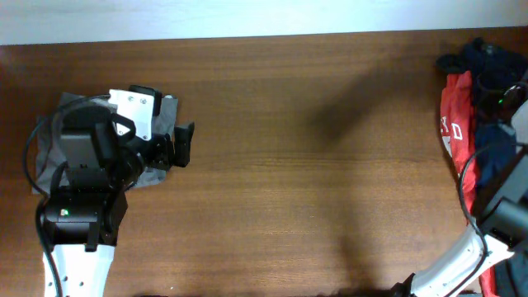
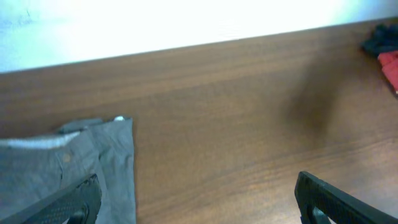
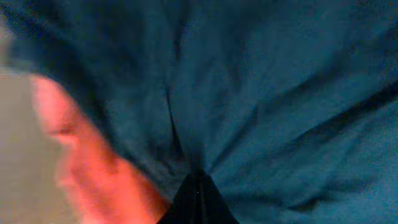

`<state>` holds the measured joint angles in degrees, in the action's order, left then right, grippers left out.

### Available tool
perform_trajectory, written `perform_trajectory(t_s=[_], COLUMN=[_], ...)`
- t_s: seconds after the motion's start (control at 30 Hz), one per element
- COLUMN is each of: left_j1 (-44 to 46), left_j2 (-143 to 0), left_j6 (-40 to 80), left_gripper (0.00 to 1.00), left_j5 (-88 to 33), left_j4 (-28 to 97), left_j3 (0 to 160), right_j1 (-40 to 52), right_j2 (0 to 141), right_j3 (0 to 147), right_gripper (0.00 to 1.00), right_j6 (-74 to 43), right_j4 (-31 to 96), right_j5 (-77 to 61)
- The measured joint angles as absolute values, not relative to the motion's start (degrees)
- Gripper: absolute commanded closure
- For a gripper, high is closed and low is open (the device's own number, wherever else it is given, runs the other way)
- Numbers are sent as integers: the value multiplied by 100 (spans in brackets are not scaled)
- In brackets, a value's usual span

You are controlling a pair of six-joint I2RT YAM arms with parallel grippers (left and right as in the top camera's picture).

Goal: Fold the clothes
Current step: 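Grasp the navy trousers with the right gripper and drop them mid-table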

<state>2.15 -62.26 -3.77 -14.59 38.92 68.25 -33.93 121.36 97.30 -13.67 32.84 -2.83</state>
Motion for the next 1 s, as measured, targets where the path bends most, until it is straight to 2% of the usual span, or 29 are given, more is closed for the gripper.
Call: perform_trajectory(t_s=[0.2, 0.43, 0.6, 0.73, 0.87, 0.9, 1.0], left_j1=[215, 215, 215, 215, 215, 215, 215], left_j2=[-6226, -6228, -6228, -6226, -6226, -6226, -6230], left_j6=[-373, -495, -558, -600, -620, -622, -622], left_gripper=[1, 1, 1, 1, 1, 1, 1], left_j5=[-1459, -1452, -1170, -891, -773, -751, -709], left_j4=[3524, 3312, 3341, 3461, 3586, 3642, 3741], left_j3=[6840, 7207, 7509, 7686, 7725, 7725, 7725], right_j1=[-3144, -1850, -722, 167, 952, 1031, 1083], right_j2=[10556, 8803, 8705, 8943, 8952, 8943, 8941], right_j3=[9745, 10071, 10099, 10007, 9981, 9981, 9981], right_gripper=[96, 96, 96, 96, 96, 95, 84], right_j6=[-1367, -1341, -1135, -539, -95, -45, 80], right_j4=[3282, 3693, 4296, 4383, 4528, 4576, 4740], right_j5=[-652, -974, -1315, -1667, -1505, -1400, -880])
